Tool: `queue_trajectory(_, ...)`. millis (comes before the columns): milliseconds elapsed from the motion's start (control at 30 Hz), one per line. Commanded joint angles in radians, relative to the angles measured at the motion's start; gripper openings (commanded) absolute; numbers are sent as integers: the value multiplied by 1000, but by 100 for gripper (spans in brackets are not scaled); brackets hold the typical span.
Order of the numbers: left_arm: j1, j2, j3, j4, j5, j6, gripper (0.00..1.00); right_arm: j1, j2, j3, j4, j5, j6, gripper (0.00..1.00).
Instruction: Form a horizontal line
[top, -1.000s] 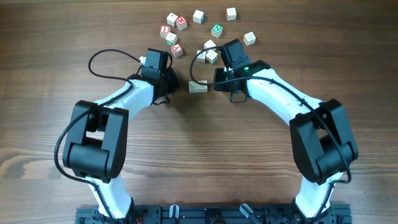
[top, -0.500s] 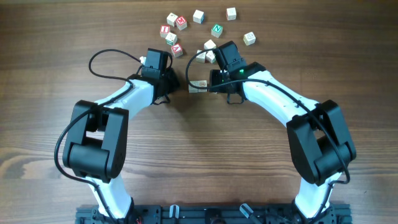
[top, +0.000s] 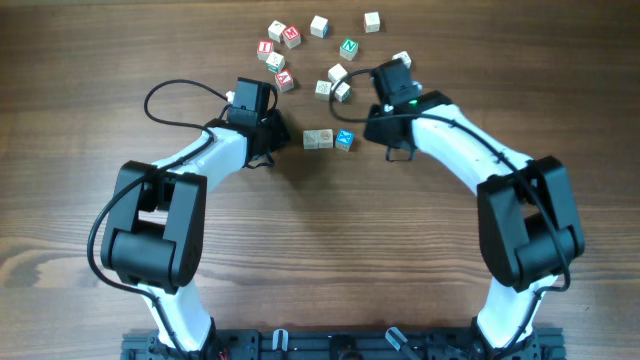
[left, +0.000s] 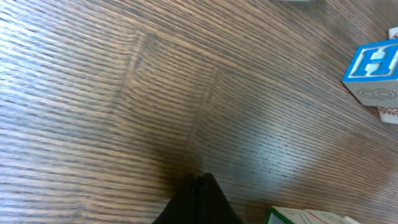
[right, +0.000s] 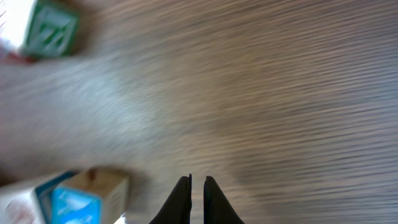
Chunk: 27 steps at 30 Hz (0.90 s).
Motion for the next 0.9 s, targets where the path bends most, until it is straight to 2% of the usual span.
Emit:
queue_trajectory(0,-16,68,-32,-7,35,-10,4,-11,19,-14,2,5,40,9)
queue_trajectory(233,-60,68,-32,34,31,-10,4,-7,68,-15,6,-3,39,9)
queue_trajectory(533,-66,68,-32,43,31,-10,4,7,111,-15,32,-156,37,5)
queue_trajectory(867,-66,68,-32,66,31,-36,4,33,111,-15,84,-163,-44,5)
